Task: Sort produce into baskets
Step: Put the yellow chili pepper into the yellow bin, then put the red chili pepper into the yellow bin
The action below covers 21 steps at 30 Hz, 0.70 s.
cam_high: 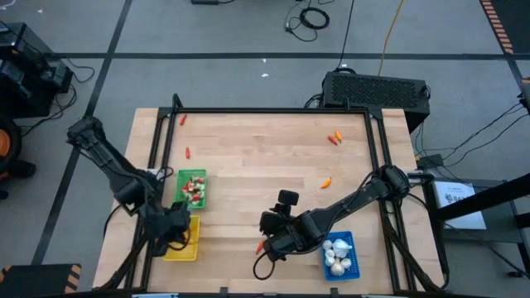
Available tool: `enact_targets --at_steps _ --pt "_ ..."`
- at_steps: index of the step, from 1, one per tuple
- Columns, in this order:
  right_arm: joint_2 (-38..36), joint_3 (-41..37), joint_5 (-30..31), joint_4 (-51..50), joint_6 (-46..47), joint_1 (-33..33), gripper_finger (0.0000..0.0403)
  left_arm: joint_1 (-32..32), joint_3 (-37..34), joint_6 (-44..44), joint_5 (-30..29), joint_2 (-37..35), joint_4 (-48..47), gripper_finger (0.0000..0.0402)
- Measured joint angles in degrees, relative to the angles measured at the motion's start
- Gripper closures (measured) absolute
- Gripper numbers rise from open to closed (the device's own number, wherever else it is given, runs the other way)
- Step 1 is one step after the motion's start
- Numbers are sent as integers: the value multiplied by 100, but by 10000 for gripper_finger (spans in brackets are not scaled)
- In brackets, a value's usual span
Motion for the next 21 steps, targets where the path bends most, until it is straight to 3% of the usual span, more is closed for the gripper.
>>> enact_targets --at_steps 10,16,21 --pt "0 0 -2 232 0 0 277 -777 -110 -411 -118 25 -225 368" --pt "0 0 0 232 -42 0 277 -931 -116 -375 -663 39 -337 334" --pt "0 0 0 229 -42 -4 277 -933 -116 -369 -728 39 -350 316"
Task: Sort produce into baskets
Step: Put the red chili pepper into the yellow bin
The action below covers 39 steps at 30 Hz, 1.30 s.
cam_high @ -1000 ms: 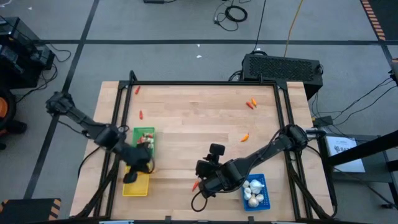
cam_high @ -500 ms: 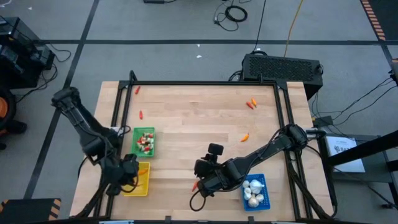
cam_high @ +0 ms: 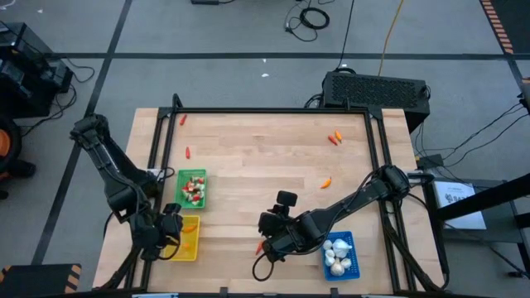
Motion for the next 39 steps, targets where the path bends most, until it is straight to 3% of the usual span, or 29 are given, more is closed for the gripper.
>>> enact_targets --at_steps 11,31,34,39 --pt "0 0 0 0 0 0 277 0 0 12 -70 0 0 310" --pt "0 0 1 -20 -16 -1 277 6 0 723 -1116 0 73 308" --pt "2 0 9 -37 -153 -53 277 133 0 925 -1389 0 127 293" --pt "-13 0 -187 -165 -254 -354 277 491 0 934 -1240 2 116 253"
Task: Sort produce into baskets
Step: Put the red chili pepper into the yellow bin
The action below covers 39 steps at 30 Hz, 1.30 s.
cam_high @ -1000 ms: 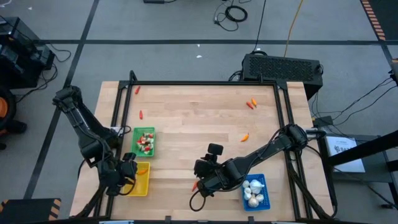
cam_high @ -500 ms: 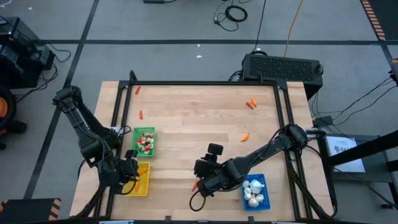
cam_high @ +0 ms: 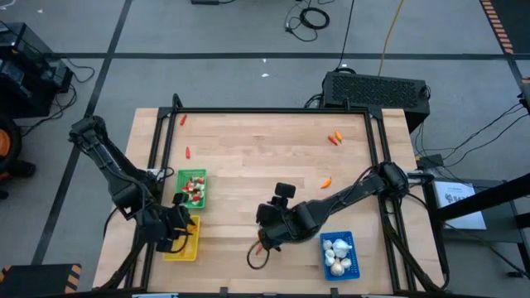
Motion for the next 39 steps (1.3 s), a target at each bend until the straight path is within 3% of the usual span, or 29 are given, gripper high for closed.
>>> enact_targets --at_steps 4,9,13,16,21,25,28,30,33,39 --pt "-9 0 -446 -157 -38 -348 277 185 0 196 31 0 -5 232" --pt "-66 -1 -476 -637 -370 -635 277 445 1 331 -40 2 -81 228" --pt "-442 -156 -63 -1401 -187 -832 277 721 2 723 -630 4 -58 228" --pt "-1157 -865 93 -1467 194 -1170 277 898 2 1208 -1116 4 -37 228" --pt "-2865 -2969 -83 -477 729 -2151 277 1155 2 1599 -1308 4 149 228" --pt "-3959 -4685 -1037 1145 670 -3371 277 1255 2 1669 -1306 4 295 228" --pt "-4361 -5641 -1860 2467 511 -4348 277 1352 2 1803 -1308 4 326 228" --pt "-4402 -5984 -2169 2856 351 -4904 277 1434 2 1936 -1305 4 443 228" --pt "-4343 -6074 -2127 2852 225 -5493 277 1566 2 2075 -1286 4 557 228" --pt "-3949 -6076 -1889 2855 1 -5924 277 1789 2 2278 -1101 4 677 228"
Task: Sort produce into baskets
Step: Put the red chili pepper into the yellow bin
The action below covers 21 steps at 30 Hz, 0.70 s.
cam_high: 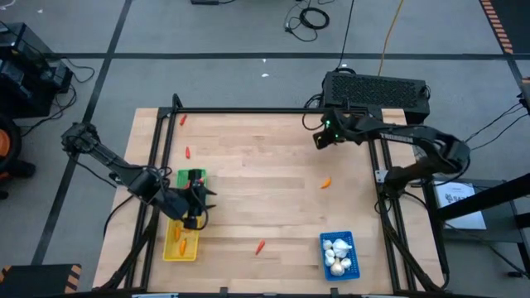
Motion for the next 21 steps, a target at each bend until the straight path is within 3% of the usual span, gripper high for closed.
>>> enact_targets --at_steps 9,14,18,21 --pt "1058 -4 -39 15 -452 -301 277 142 0 121 76 0 35 228" --pt "1104 -4 -69 11 -598 -395 277 182 0 131 214 0 29 228" --pt "1104 -4 -570 10 -747 -482 277 181 0 138 214 0 48 228" --pt "1186 -4 -581 13 -752 -525 277 189 0 134 208 0 61 228"
